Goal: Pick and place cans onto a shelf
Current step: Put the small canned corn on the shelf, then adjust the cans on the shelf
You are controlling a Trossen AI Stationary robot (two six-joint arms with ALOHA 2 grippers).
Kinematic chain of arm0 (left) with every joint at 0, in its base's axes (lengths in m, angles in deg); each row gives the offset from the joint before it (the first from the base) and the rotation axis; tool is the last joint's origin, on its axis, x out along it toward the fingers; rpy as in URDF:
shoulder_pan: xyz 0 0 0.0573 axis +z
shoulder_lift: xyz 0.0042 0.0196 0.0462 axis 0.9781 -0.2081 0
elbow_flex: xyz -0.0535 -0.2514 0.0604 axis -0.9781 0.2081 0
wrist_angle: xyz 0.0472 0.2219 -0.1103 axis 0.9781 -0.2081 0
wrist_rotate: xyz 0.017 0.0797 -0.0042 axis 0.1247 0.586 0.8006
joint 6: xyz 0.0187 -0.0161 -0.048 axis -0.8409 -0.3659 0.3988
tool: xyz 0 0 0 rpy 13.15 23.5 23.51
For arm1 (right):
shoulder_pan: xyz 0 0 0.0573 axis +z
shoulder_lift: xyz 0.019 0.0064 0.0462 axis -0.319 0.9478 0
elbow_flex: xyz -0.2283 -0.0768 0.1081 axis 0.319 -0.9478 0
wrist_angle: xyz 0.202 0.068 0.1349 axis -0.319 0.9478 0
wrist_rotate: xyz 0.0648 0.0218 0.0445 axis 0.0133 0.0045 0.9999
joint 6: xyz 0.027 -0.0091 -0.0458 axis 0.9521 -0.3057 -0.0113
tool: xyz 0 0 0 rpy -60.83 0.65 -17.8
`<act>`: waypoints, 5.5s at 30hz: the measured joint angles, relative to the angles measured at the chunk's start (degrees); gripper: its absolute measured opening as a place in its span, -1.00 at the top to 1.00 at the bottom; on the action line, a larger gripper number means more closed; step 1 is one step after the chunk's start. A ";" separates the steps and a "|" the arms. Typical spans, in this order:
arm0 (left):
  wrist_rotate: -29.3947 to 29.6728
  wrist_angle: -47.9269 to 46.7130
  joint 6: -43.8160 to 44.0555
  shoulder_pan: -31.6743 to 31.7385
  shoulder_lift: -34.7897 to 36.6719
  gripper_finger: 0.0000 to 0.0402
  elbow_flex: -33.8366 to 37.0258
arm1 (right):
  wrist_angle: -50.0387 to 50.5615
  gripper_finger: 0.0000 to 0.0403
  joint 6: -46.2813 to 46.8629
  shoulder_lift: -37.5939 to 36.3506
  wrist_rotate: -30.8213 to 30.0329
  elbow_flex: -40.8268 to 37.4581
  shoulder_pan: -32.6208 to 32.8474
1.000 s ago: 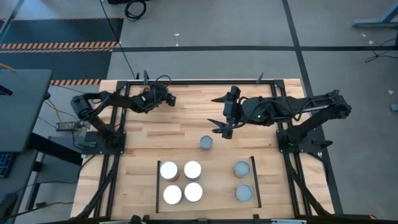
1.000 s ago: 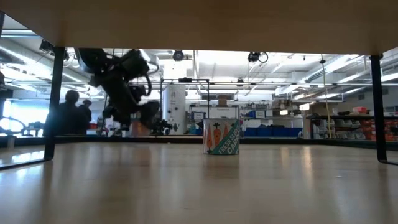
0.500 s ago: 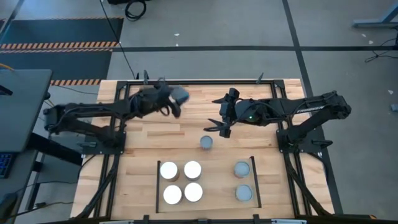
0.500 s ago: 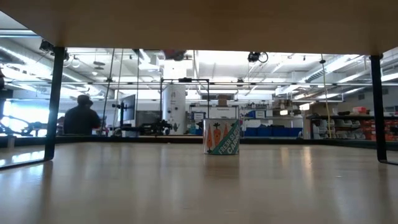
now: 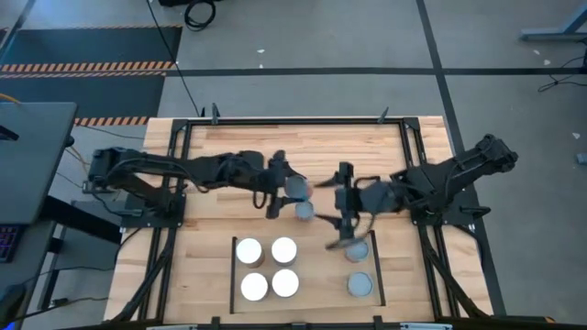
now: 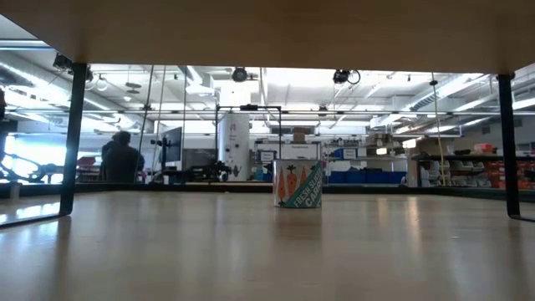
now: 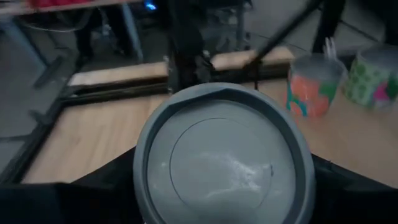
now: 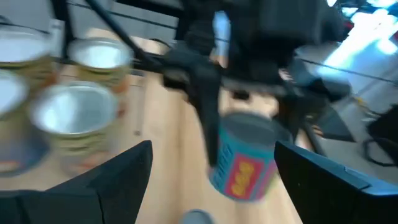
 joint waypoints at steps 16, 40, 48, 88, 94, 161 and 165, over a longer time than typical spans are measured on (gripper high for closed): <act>-11.99 8.97 -1.87 -4.89 -10.53 -0.41 -2.35 | 7.46 -0.72 11.48 -0.04 -0.67 0.00 8.31; -32.33 -28.46 -28.86 0.19 -25.10 -0.42 -34.82 | 13.48 -0.72 15.69 -0.42 -2.05 2.95 9.66; -39.67 -28.62 -35.75 -1.00 -32.81 -0.42 -37.97 | 13.49 -0.72 14.97 -1.12 5.93 3.56 7.34; -36.75 -30.03 -38.65 -4.81 -34.55 -0.42 -37.99 | 9.59 -0.72 17.70 -0.89 17.57 0.26 7.50; -32.77 -30.02 -36.15 -4.79 -34.55 -0.76 -38.01 | 9.59 -0.72 17.58 -0.89 17.57 0.26 7.46; -20.52 -20.64 -25.84 -1.82 -29.98 -0.87 -33.95 | 8.87 -0.72 7.66 -1.55 13.46 1.42 7.39; -19.64 -24.61 -23.68 -1.72 -27.71 -0.87 -35.63 | 7.37 -0.72 7.25 -1.55 13.78 0.52 7.37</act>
